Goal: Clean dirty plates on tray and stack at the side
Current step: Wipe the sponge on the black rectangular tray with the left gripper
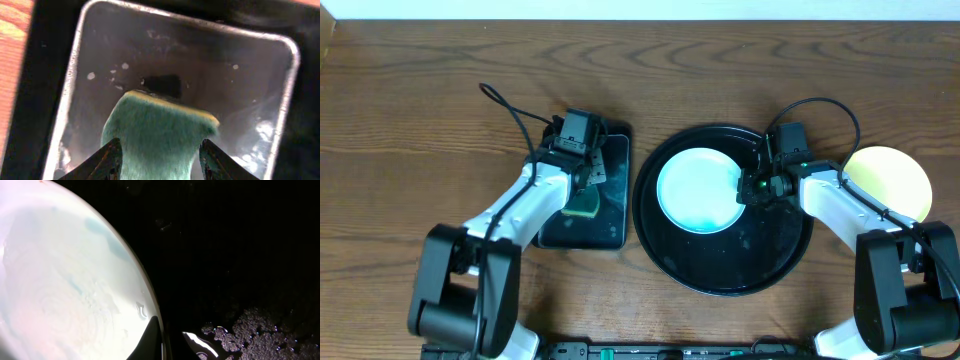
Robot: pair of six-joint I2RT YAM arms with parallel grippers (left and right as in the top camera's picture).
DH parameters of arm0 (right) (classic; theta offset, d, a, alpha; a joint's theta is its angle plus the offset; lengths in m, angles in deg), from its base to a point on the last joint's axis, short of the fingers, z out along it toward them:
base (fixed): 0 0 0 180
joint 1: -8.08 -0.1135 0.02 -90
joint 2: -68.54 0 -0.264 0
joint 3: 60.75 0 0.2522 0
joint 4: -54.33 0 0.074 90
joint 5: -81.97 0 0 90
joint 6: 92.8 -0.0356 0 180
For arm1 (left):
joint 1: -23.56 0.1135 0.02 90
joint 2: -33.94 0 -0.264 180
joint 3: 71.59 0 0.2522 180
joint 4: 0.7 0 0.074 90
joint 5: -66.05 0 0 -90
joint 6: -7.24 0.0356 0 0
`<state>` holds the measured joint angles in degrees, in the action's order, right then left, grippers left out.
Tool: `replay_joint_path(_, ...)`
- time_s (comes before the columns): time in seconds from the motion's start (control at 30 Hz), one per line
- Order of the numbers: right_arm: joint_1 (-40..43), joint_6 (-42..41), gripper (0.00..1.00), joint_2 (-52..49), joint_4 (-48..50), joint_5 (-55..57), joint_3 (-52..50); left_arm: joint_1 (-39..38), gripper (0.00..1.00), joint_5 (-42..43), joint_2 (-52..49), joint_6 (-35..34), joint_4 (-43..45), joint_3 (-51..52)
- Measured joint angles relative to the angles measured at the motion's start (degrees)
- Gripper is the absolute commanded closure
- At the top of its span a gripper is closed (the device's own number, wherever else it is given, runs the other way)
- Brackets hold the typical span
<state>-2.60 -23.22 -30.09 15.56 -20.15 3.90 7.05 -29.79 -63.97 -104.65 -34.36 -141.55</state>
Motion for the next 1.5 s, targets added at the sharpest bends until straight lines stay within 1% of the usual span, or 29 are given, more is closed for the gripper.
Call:
replay_joint_path(0.07,0.0,0.0,0.99,0.0,0.0,0.0,0.0,0.0,0.5,-0.2,-1.5,0.0,0.6,0.0)
replay_joint_path(0.13,0.0,0.0,0.99,0.0,0.0,0.0,0.0,0.0,0.56,-0.4,-2.5,0.0,1.0,0.0)
replay_joint_path(0.2,0.0,0.0,0.99,0.0,0.0,0.0,0.0,0.0,0.74,-0.6,-3.0,0.2,1.1,0.0)
replay_joint_path(0.27,0.0,0.0,0.99,0.0,0.0,0.0,0.0,0.0,0.88,-0.8,-3.5,0.0,1.2,0.0)
replay_joint_path(0.3,0.0,0.0,0.99,0.0,0.0,0.0,0.0,0.0,0.92,-1.0,-3.7,0.0,1.3,0.0)
replay_joint_path(0.63,0.0,0.0,0.99,0.0,0.0,0.0,0.0,0.0,0.93,-1.4,-4.0,0.1,1.1,0.0)
replay_joint_path(0.67,0.0,0.0,0.99,0.0,0.0,0.0,0.0,0.0,0.91,-1.4,-4.0,0.0,1.1,0.0)
replay_joint_path(0.7,0.0,0.0,0.99,0.0,0.0,0.0,0.0,0.0,0.85,-1.4,-4.0,0.0,1.1,0.0)
replay_joint_path(0.73,0.0,0.0,0.99,0.0,0.0,0.0,0.0,0.0,0.7,-1.4,-4.0,0.1,1.0,0.0)
replay_joint_path(0.87,0.0,0.0,0.99,0.0,0.0,0.0,0.0,0.0,0.51,-1.5,-3.8,0.3,0.1,-0.2)
replay_joint_path(0.9,0.0,0.0,0.99,0.0,0.0,0.0,0.0,0.0,0.5,-1.4,-3.5,0.7,-0.4,-0.2)
replay_joint_path(1.0,0.0,0.0,0.99,0.0,0.0,0.0,0.0,0.0,0.48,-1.1,-1.8,1.0,-3.1,-0.2)
replay_joint_path(1.17,0.0,0.0,0.99,0.0,0.0,0.0,0.0,0.0,0.48,0.0,3.4,0.9,-9.2,-0.2)
replay_joint_path(1.27,0.0,0.0,0.99,0.0,0.0,0.0,0.0,0.0,0.48,1.6,4.6,0.9,-12.0,-0.2)
replay_joint_path(1.5,0.0,0.0,0.99,0.0,0.0,0.0,0.0,0.0,0.48,3.1,4.3,0.7,-11.8,0.3)
